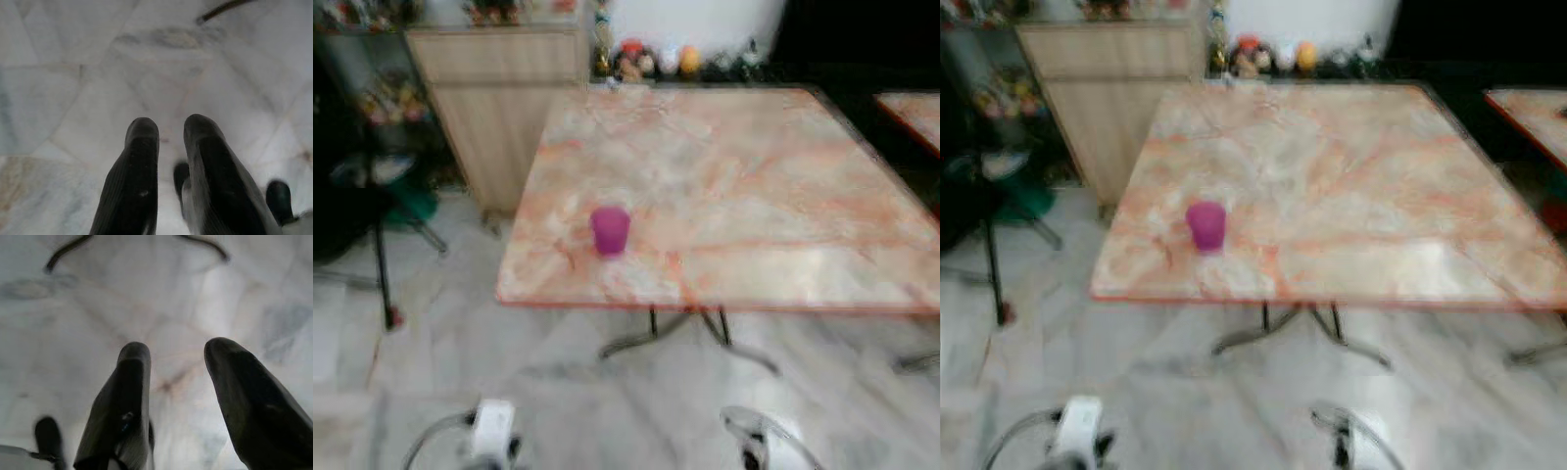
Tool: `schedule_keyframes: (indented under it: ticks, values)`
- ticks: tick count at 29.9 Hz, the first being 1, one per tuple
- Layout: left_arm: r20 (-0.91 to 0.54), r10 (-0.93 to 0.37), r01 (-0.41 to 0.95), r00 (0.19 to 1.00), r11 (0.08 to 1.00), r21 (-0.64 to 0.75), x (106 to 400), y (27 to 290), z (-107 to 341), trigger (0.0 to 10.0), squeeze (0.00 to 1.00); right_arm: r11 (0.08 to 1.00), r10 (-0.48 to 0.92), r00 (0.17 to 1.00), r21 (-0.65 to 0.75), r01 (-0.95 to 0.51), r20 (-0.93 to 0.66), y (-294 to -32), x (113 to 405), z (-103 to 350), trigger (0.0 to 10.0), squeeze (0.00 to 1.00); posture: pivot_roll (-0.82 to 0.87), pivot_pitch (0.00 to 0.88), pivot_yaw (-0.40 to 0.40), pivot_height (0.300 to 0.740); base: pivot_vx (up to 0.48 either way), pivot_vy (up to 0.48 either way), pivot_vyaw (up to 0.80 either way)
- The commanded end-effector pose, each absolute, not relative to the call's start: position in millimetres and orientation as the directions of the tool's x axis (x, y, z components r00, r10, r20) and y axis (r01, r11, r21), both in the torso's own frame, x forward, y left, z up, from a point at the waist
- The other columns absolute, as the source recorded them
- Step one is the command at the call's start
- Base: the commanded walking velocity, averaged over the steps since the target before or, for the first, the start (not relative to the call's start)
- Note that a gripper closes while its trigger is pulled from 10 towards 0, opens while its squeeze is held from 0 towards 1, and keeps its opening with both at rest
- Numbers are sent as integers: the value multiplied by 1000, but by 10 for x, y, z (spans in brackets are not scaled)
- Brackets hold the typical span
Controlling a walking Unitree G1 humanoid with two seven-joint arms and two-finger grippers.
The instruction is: Setting the table
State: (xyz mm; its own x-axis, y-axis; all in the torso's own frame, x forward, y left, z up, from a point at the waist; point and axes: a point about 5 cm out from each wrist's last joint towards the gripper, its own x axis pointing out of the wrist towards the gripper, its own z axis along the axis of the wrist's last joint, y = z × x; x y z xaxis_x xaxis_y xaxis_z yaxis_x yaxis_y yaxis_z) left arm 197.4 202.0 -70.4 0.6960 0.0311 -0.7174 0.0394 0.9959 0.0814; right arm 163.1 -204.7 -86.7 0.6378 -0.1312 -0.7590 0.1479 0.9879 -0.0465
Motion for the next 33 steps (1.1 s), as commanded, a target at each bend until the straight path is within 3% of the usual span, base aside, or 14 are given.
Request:
schedule_keyframes:
  ticks: [1, 26, 33]
  values:
    - [-746, 66, 29, 663, 993, 113, 1851, 2149, -750, 10000, 0, 992, -96, 656, -14, 129, -748, -1912, 1703, -854, 10000, 0, 70, 0, -21, 711, 304, 0, 0]
    - [-746, 64, 52, 663, 990, 131, 1840, 2144, -754, 10000, 0, 989, -118, 639, -32, 144, -760, -1926, 1682, -867, 10000, 0, 71, 0, -23, 711, 0, 0, 0]
    - [-745, 65, 52, 664, 990, 133, 1842, 2142, -753, 10000, 0, 991, -121, 646, -49, 128, -754, -1938, 1692, -858, 10000, 0, 72, 0, -24, 690, 0, -262, -267]
